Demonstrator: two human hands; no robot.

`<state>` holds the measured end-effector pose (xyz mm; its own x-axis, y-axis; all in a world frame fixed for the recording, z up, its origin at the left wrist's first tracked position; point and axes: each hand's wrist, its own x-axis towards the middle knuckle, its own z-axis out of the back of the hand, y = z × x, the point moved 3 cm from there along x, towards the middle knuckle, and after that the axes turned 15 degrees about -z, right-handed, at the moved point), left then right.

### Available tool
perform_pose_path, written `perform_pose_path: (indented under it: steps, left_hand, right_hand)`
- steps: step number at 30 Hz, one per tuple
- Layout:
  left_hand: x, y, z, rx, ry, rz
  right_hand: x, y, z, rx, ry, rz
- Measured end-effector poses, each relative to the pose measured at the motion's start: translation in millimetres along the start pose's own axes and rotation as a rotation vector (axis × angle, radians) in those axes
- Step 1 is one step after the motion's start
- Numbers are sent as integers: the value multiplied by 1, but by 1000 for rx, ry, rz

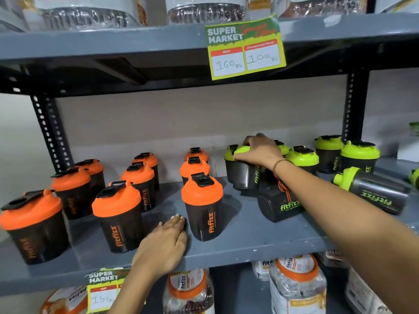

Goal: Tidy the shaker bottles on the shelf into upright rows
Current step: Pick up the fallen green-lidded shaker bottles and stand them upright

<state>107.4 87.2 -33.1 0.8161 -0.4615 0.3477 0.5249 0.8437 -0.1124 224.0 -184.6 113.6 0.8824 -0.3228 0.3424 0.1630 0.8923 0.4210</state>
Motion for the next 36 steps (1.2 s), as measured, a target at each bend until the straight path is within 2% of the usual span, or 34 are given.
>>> perform_pose_path:
  steps: [3,6,17,23,25,29,32,36]
  left_hand:
    - [0,1,-1,5,-3,-5]
    - [0,2,-2,8,-8,-4]
    - [0,6,-5,23,-7,-3]
    - [0,4,-4,16,13,-1]
    - [0,2,-3,10,18,2]
    - [1,0,-3,16,24,-4]
    - [0,-1,-3,33,30,-8]
    - [0,-2,-3,37,30,-8]
  right_hand:
    - [-18,2,-7,9,-175,82]
    - [-30,-1,-20,-56,-246,143]
    - [-45,6,-37,-246,-299,192]
    - [-55,-1,-28,-135,-184,153]
    - [-57,-6,-11,-53,-216,137]
    - [-47,-42,25,127,-303,-29]
    - [-48,-85,28,199,-253,-245]
    - [-64,-125,8,253,-167,-368]
